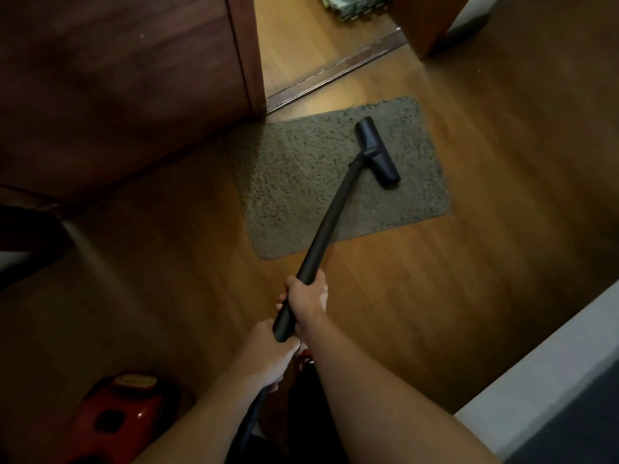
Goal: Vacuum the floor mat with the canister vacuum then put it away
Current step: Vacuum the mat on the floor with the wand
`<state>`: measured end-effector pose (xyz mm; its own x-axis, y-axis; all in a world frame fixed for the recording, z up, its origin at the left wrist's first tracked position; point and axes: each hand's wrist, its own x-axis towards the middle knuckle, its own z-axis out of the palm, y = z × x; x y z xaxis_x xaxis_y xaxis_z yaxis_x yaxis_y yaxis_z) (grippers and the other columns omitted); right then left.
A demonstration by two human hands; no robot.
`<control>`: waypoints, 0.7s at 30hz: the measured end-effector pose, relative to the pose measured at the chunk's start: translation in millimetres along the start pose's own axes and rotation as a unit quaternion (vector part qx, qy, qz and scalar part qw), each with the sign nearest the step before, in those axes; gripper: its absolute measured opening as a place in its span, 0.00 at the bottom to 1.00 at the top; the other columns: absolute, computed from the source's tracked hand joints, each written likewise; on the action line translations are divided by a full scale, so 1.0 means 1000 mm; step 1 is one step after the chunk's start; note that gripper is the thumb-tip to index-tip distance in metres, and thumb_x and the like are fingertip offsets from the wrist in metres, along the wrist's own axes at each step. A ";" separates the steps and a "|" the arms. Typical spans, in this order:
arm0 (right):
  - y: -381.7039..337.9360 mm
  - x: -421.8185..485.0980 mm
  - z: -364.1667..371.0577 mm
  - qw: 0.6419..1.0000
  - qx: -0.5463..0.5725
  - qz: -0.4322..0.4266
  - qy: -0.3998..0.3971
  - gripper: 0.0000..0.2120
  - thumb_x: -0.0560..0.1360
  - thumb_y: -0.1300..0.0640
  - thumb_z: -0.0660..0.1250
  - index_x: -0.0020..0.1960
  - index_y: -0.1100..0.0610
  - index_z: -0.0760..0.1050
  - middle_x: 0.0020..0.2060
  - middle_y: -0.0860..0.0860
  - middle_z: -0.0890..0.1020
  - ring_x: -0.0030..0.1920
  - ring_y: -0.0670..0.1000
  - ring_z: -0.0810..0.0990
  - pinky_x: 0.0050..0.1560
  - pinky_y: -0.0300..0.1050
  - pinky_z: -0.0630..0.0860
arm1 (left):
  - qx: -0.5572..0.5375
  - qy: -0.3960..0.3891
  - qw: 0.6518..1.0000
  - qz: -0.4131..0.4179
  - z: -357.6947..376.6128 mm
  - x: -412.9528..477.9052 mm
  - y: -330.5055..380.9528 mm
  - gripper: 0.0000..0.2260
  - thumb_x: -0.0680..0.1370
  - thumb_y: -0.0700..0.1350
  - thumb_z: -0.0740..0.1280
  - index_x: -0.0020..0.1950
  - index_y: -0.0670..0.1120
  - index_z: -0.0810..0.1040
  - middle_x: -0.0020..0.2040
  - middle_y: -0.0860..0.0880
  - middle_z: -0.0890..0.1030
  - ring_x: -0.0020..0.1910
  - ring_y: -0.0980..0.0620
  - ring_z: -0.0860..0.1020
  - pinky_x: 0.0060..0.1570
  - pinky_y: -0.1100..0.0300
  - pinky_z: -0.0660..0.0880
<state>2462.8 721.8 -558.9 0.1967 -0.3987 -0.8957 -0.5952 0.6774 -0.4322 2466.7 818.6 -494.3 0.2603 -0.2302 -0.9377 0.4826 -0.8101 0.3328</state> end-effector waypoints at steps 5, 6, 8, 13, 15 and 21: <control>0.038 -0.028 0.035 0.999 -0.015 0.021 -0.021 0.17 0.79 0.63 0.66 0.64 0.51 0.67 0.42 0.57 0.77 0.28 0.50 0.77 0.31 0.45 0.79 | -0.012 -0.007 1.000 -0.010 -0.032 -0.017 -0.048 0.05 0.79 0.42 0.65 0.43 0.42 0.75 0.26 0.48 0.73 0.22 0.51 0.71 0.27 0.59 0.70; 0.045 -0.035 0.041 0.999 -0.017 0.023 -0.025 0.17 0.79 0.63 0.65 0.64 0.51 0.67 0.43 0.57 0.77 0.28 0.50 0.77 0.31 0.45 0.78 | -0.012 -0.004 1.000 -0.011 -0.038 -0.022 -0.057 0.05 0.78 0.42 0.66 0.43 0.43 0.75 0.27 0.48 0.73 0.24 0.51 0.71 0.29 0.58 0.70; 0.059 -0.052 0.056 0.999 -0.014 0.024 -0.036 0.18 0.79 0.63 0.65 0.64 0.50 0.65 0.43 0.57 0.77 0.29 0.49 0.77 0.30 0.44 0.78 | 0.006 0.010 1.000 -0.005 -0.053 -0.031 -0.079 0.06 0.77 0.43 0.67 0.41 0.45 0.75 0.30 0.49 0.74 0.29 0.51 0.72 0.33 0.57 0.69; 0.101 -0.088 0.098 0.999 -0.018 0.024 -0.041 0.19 0.79 0.63 0.65 0.66 0.50 0.64 0.42 0.56 0.78 0.29 0.48 0.78 0.30 0.44 0.78 | 0.022 0.041 0.999 0.011 -0.091 -0.053 -0.135 0.09 0.76 0.44 0.69 0.38 0.44 0.74 0.31 0.46 0.74 0.30 0.48 0.73 0.31 0.58 0.68; 0.120 -0.103 0.113 0.999 -0.021 0.023 -0.043 0.19 0.79 0.63 0.65 0.66 0.50 0.65 0.42 0.56 0.78 0.30 0.49 0.78 0.31 0.44 0.79 | 0.012 0.043 0.999 0.008 -0.103 -0.063 -0.158 0.09 0.77 0.43 0.67 0.39 0.42 0.74 0.28 0.44 0.74 0.25 0.47 0.72 0.27 0.57 0.69; 0.170 -0.138 0.127 0.998 0.020 0.034 -0.056 0.20 0.81 0.63 0.63 0.70 0.49 0.64 0.41 0.54 0.76 0.31 0.48 0.76 0.29 0.40 0.77 | 0.039 0.040 0.998 -0.027 -0.115 -0.088 -0.207 0.08 0.78 0.42 0.66 0.40 0.42 0.72 0.26 0.48 0.68 0.20 0.51 0.66 0.24 0.59 0.67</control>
<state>2433.5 970.2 -521.6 0.2435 -0.2803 -0.9285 -0.5791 0.7260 -0.3710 2440.2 1068.9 -469.6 0.3027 -0.1433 -0.9423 0.4325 -0.8603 0.2698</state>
